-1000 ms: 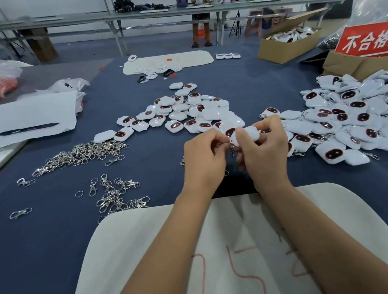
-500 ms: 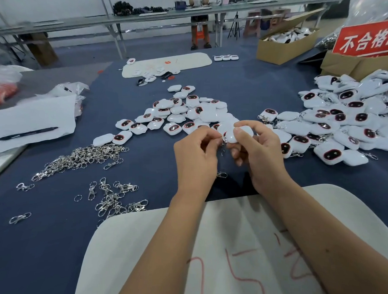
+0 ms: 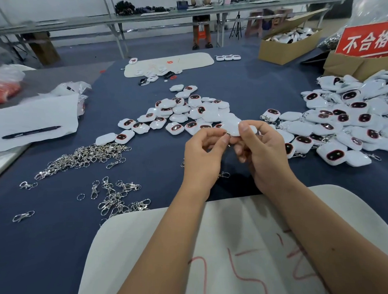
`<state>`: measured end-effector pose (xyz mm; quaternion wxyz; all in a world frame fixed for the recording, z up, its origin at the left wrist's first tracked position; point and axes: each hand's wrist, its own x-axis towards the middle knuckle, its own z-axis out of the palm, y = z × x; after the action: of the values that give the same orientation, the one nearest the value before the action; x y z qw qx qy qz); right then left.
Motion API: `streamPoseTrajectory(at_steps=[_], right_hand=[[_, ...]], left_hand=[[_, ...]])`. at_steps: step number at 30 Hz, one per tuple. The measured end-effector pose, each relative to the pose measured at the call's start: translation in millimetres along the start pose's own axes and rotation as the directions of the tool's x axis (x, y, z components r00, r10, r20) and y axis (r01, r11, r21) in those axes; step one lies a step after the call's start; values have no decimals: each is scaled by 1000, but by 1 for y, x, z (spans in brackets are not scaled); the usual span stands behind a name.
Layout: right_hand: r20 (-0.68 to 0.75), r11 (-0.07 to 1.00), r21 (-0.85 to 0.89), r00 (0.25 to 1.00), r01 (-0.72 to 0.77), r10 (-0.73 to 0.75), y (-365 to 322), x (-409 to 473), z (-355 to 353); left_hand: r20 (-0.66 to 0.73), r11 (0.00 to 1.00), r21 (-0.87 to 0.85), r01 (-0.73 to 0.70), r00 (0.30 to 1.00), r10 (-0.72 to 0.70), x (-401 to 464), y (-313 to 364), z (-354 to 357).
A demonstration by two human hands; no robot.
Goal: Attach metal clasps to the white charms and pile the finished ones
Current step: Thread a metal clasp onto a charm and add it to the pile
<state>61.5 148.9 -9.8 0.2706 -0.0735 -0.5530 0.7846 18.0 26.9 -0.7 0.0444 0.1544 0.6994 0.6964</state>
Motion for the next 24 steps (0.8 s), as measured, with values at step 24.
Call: streamPoseTrajectory(at_steps=[24], right_hand=[[-58,989,-113,995,-91,85,2,1,2]], left_hand=[[170,904,296,-309,948,268,9,-4,-23]])
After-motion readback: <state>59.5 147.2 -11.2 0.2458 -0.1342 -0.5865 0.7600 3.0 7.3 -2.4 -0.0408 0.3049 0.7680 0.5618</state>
